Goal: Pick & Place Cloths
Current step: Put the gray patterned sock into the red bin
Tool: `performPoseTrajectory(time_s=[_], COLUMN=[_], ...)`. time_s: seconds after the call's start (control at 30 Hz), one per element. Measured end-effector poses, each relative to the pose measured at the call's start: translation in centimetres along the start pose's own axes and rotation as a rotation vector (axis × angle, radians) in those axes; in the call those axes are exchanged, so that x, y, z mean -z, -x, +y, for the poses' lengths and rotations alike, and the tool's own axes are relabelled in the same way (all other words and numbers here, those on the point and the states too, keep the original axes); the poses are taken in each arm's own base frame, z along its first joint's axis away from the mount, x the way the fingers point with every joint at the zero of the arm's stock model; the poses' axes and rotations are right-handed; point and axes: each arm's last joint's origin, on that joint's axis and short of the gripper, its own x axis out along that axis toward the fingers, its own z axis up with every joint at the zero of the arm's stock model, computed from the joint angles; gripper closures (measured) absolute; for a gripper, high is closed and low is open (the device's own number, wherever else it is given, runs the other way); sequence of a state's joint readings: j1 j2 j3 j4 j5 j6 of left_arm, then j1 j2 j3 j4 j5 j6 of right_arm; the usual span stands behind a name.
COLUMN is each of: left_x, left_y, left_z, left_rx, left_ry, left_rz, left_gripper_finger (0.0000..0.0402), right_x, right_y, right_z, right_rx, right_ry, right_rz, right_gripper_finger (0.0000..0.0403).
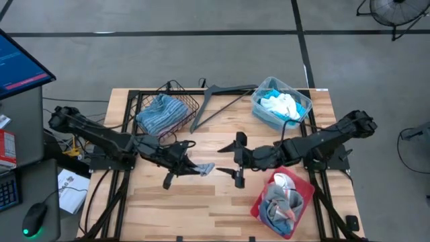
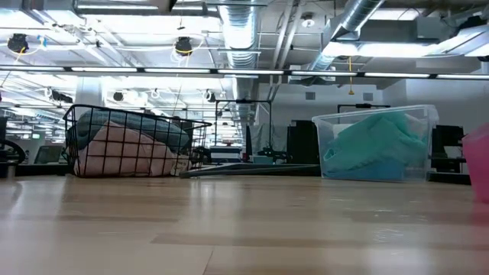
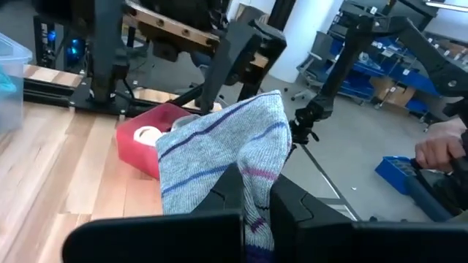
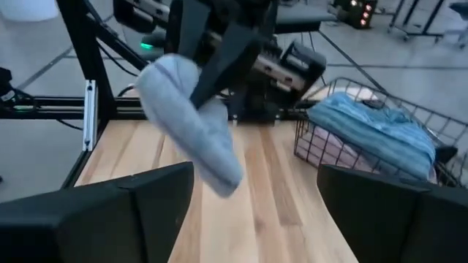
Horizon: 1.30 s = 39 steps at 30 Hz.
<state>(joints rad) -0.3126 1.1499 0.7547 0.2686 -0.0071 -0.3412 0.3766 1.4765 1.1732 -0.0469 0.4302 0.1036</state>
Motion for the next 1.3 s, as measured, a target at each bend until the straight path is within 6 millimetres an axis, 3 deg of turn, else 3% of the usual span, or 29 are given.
performPoseTrajectory(time_s=[0.27,0.8,1.3], left_x=[-0.2,-0.6,-0.3], left_y=[-0.1,-0.2,-1.6], left_z=[0.7,1.7,2.3], left_rx=[-0.028,-0.045,-0.045], left_ry=[0.006,0.050,0.075], left_rz=[-0.005,-0.034,-0.062], left_gripper_finger=[0.0399,0.0398,0.0399], right_x=[-0.2,-0.3,-0.3], right_y=[-0.3,-0.6,-0.7], right_z=[-0.4,-1.3,-1.3], right_rx=[-0.067,-0.043,-0.060], right_ry=[0.026,0.037,0.038], right_rz=[-0.010,-0.014,-0.007], right_gripper_finger=[0.0116,0.0116,0.0117])
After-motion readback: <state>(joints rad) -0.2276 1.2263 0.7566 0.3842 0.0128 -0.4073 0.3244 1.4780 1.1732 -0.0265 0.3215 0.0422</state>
